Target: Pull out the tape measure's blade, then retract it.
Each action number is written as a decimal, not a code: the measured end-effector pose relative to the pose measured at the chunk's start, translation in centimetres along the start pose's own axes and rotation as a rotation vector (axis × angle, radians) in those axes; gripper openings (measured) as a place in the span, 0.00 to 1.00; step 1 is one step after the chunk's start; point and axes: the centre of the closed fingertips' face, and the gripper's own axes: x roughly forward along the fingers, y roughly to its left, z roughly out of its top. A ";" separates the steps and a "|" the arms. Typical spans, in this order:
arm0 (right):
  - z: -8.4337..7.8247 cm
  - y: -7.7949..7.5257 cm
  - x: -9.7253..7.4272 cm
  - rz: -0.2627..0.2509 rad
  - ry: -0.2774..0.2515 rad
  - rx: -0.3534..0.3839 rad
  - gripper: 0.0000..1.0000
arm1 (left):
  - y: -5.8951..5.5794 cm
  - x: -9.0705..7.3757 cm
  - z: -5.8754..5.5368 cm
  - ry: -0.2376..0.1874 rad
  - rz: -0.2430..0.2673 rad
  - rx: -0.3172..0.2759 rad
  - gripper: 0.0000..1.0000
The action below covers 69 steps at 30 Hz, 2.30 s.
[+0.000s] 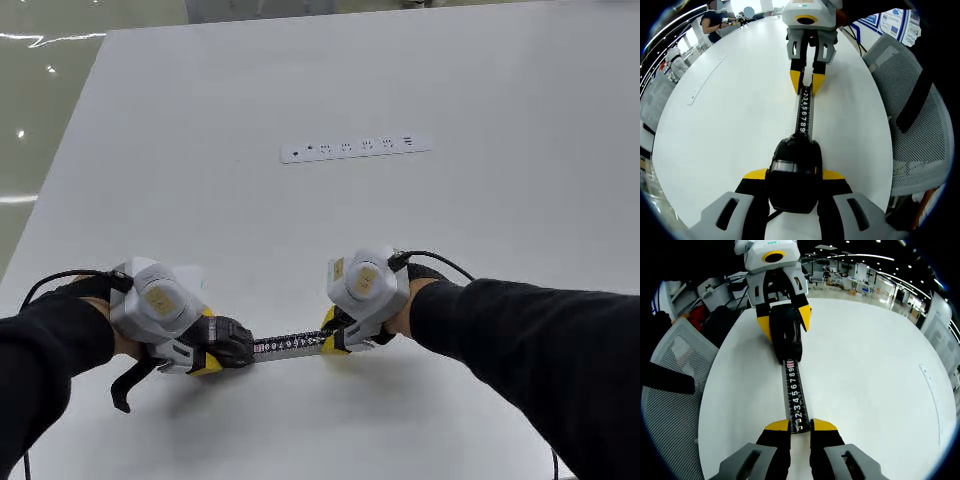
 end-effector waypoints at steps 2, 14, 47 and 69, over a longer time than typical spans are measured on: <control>0.0 0.0 0.0 -0.001 -0.001 0.000 0.09 | 0.0 0.0 0.0 0.000 0.000 0.001 0.31; -0.5 -0.1 -0.3 0.003 0.007 0.008 0.09 | -0.1 -0.2 0.0 -0.001 0.000 0.000 0.31; -2.1 -0.3 -1.6 -0.006 0.014 0.014 0.09 | 0.0 0.1 0.0 0.002 0.000 -0.004 0.30; -3.2 -0.7 -2.5 -0.007 0.020 0.029 0.09 | -0.1 -0.1 0.1 0.002 0.000 -0.005 0.30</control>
